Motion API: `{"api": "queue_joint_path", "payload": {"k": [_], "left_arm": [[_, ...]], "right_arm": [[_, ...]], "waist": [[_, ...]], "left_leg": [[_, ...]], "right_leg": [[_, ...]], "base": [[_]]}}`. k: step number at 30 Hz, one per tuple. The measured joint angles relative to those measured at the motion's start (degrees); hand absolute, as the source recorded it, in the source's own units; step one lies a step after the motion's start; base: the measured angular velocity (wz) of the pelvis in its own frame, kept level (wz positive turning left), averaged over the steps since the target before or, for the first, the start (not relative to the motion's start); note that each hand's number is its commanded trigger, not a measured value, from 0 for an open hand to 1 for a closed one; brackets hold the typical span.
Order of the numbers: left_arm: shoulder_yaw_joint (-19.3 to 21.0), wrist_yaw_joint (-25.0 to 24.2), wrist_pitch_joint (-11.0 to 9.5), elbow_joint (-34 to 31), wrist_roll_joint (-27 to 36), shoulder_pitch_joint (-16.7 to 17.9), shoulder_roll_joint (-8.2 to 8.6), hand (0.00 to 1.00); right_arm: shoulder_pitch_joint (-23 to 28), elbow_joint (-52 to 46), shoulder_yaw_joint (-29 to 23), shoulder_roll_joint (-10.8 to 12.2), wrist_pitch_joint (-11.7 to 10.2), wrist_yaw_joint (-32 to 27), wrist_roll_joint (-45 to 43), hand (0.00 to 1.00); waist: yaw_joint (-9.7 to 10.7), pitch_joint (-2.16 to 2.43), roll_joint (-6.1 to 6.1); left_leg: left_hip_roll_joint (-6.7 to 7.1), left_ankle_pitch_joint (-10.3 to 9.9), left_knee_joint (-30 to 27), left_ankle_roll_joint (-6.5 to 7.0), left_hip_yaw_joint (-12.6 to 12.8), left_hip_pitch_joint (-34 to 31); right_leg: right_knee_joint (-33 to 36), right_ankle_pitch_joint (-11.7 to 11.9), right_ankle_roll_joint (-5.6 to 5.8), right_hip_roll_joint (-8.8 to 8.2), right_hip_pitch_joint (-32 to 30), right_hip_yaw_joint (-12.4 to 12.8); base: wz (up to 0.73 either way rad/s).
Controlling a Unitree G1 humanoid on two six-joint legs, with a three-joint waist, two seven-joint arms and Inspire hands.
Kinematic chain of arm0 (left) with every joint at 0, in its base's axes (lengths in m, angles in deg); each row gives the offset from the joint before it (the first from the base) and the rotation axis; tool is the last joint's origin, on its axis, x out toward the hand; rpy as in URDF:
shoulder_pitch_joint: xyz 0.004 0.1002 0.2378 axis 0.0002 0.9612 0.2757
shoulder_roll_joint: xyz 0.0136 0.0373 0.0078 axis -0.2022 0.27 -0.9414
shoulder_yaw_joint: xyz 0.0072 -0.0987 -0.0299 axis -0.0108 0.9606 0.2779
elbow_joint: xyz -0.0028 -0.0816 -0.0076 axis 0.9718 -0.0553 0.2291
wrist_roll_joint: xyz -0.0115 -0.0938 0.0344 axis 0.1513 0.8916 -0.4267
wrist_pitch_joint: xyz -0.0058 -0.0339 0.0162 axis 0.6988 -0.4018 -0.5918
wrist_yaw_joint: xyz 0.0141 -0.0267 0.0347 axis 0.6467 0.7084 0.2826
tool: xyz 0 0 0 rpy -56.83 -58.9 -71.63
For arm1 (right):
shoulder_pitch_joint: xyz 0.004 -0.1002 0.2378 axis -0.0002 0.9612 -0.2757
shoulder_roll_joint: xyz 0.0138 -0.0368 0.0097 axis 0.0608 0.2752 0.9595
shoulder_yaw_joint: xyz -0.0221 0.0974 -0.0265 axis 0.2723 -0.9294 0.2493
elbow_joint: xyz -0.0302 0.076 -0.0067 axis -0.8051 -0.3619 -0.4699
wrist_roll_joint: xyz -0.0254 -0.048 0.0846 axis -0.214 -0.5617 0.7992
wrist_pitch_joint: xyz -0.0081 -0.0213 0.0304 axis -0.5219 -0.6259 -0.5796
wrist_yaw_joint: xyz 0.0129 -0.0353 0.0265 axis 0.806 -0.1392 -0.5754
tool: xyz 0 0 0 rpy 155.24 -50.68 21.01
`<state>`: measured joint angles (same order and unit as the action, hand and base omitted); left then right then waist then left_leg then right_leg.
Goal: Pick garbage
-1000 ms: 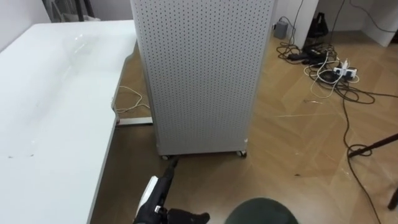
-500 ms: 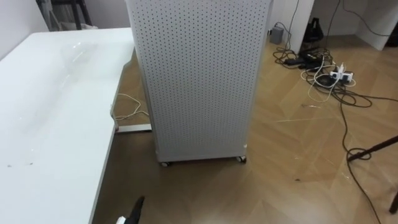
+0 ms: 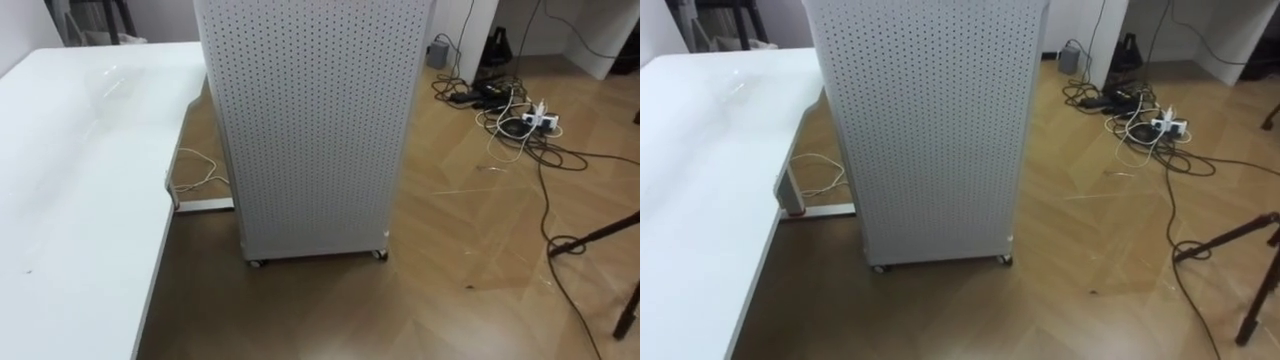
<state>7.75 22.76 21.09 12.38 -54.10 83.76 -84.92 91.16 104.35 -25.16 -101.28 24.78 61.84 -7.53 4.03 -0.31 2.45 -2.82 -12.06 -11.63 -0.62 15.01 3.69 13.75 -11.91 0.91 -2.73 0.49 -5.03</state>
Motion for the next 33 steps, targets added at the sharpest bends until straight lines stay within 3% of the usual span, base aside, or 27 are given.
{"api": "queue_joint_path", "payload": {"k": [8, 13, 16, 17, 18, 19, 20, 21, 22, 23, 24, 25, 26, 28, 30, 33], "left_arm": [[4.09, 0.17, 0.66, 2.26, -2.02, 0.53, 0.15, 0.00], [4.58, -0.93, 1.15, 2.87, -2.37, 0.62, 0.49, 0.00], [5.38, -1.04, 1.47, 2.89, -3.57, 0.53, 0.77, 0.00], [6.14, -1.04, 1.51, 2.87, -3.98, 0.53, 0.84, 0.00], [6.42, -1.05, 1.51, 2.89, -4.45, 0.65, 0.94, 0.00], [6.21, -1.06, 1.51, 2.90, -4.47, 0.65, 1.24, 0.00], [5.83, -1.11, 1.19, 2.79, -4.31, 0.13, 2.06, 0.00], [5.77, -1.11, 0.88, 2.77, -4.29, -0.10, 2.33, 0.00], [5.83, -1.08, 0.25, 2.75, -4.24, -0.24, 2.59, 0.00], [6.86, -0.93, -0.19, 2.76, -4.14, -0.10, 2.71, 0.00], [7.65, -0.86, -0.19, 2.77, -4.16, -0.13, 2.99, 0.00], [8.34, -0.81, -0.14, 2.85, -4.40, -0.53, 3.26, 0.00], [8.39, -0.81, -0.15, 2.95, -4.49, -0.86, 3.01, 0.00], [8.31, -0.88, -0.16, 2.94, -4.48, -0.88, 3.01, 0.00], [8.32, -1.49, -0.12, 2.94, -4.47, -0.67, 3.11, 0.00], [8.50, -2.25, -0.25, 2.06, -4.58, -0.96, 2.55, 0.00]], "right_arm": [[-0.42, -0.13, -0.54, 0.69, 0.02, 1.14, -2.39, 1.00], [-0.74, 0.18, -1.76, 0.71, 0.03, 1.51, -2.84, 1.00], [-0.88, 0.00, -1.74, 0.73, -0.48, 1.51, -2.81, 1.00], [-1.00, 0.05, -1.68, 0.80, -0.55, 1.57, -2.81, 1.00], [-0.98, 0.11, -1.83, 0.88, -0.56, 1.62, -2.79, 1.00], [-0.86, 0.15, -1.90, 0.70, -0.57, 1.59, -2.64, 1.00], [-0.88, 0.66, -2.77, 0.30, -0.60, 1.49, -2.08, 1.00], [-0.97, 1.27, -3.19, 0.26, -0.60, 1.43, -1.64, 1.00], [-0.94, 1.93, -3.33, 0.05, -0.52, 1.34, -0.89, 1.00], [-0.80, 1.96, -2.73, 0.34, -0.47, 1.01, -0.86, 1.00], [-0.82, 1.95, -2.38, 0.43, -0.48, 0.98, -0.90, 1.00], [-0.86, 2.02, -2.15, 0.58, -0.47, 0.86, -1.03, 1.00], [-0.72, 2.34, -1.87, 0.84, -0.50, 0.92, -1.02, 1.00], [-0.64, 2.64, -2.06, 0.69, -0.51, 0.98, -0.97, 1.00], [-0.65, 2.68, -2.27, 0.68, -0.34, 0.29, -0.99, 1.00], [-0.56, 2.72, -2.48, 0.76, -0.09, 0.18, -0.99, 1.00]], "waist": [[-1.17, -0.19, -0.35], [-1.24, -0.37, -0.94], [-1.24, -0.27, -1.09], [-1.30, -0.51, -0.83], [-1.36, -0.98, -0.27], [-1.31, -0.75, -0.50], [-1.47, -0.68, -0.83], [-1.77, -0.66, -0.93], [-3.49, -0.61, -1.24], [-5.28, -0.46, -1.28], [-5.65, -0.39, -1.39], [-5.37, 0.16, -1.92], [-4.94, 0.27, -0.95], [-3.72, 0.08, -0.06], [-3.87, -0.05, 0.19], [-3.43, 0.13, 1.35]], "left_leg": [[-1.71, -1.31, -3.30, -1.23, -0.54, -0.84], [-1.73, -1.49, -4.39, -1.42, -1.94, -1.46], [-1.92, -1.49, -8.79, -1.41, -1.86, -4.40], [-2.42, -1.45, -14.18, -1.34, -1.80, -6.91], [-1.94, -1.65, -21.77, 0.26, -4.11, -11.79], [-0.27, -2.38, -21.89, 1.26, -6.01, -13.47], [3.12, -2.61, -17.77, 1.81, -8.01, -16.61], [4.71, -1.76, -14.48, 1.65, -8.10, -17.94], [6.28, 1.41, -7.68, 1.03, -8.97, -20.00], [6.07, 6.35, -5.04, 1.62, -11.44, -21.21], [5.59, 7.93, -5.64, 1.27, -11.76, -21.57], [5.68, 8.69, -7.17, 2.05, -11.27, -21.86], [5.81, 8.33, -7.53, 2.62, -9.54, -21.31], [5.54, 7.43, -9.06, 4.01, -6.96, -20.36], [5.23, 6.19, -12.00, 5.92, -5.79, -20.26], [7.79, 2.43, -13.64, 7.71, -4.75, -18.67]], "right_leg": [[1.70, -0.65, -1.27, 1.17, -0.64, -0.19], [4.40, -1.84, -1.75, 1.30, -1.93, -0.14], [6.45, -2.76, -2.03, 1.21, -3.86, 0.39], [7.01, -3.08, -2.42, 1.39, -3.84, 1.68], [7.74, -3.62, -3.22, 1.80, -3.26, 5.18], [8.05, -4.13, -3.79, 1.85, -3.24, 6.31], [8.25, -4.52, -3.66, 1.66, -3.46, 7.69], [8.29, -4.70, -3.49, 1.62, -3.57, 8.43], [8.44, -5.04, -3.24, 1.66, -3.99, 9.13], [9.74, -6.06, -3.01, 1.63, -4.62, 9.44], [10.50, -6.68, -2.59, 1.44, -4.73, 9.01], [11.84, -8.04, -0.91, 0.80, -4.65, 6.37], [12.06, -8.99, 0.13, -0.12, -3.83, 4.97], [12.02, -9.60, -0.31, -0.86, -2.04, 4.60], [11.83, -10.62, -0.15, -1.38, -0.96, 5.62], [15.26, -13.65, 1.57, -4.78, 0.27, 4.31]], "base": [[-0.06], [-0.01], [-0.01], [0.11], [0.18], [0.34], [0.25], [0.00], [-0.51], [-0.69], [-0.66], [-0.34], [-0.10], [-0.04], [-0.29], [-0.13]]}}
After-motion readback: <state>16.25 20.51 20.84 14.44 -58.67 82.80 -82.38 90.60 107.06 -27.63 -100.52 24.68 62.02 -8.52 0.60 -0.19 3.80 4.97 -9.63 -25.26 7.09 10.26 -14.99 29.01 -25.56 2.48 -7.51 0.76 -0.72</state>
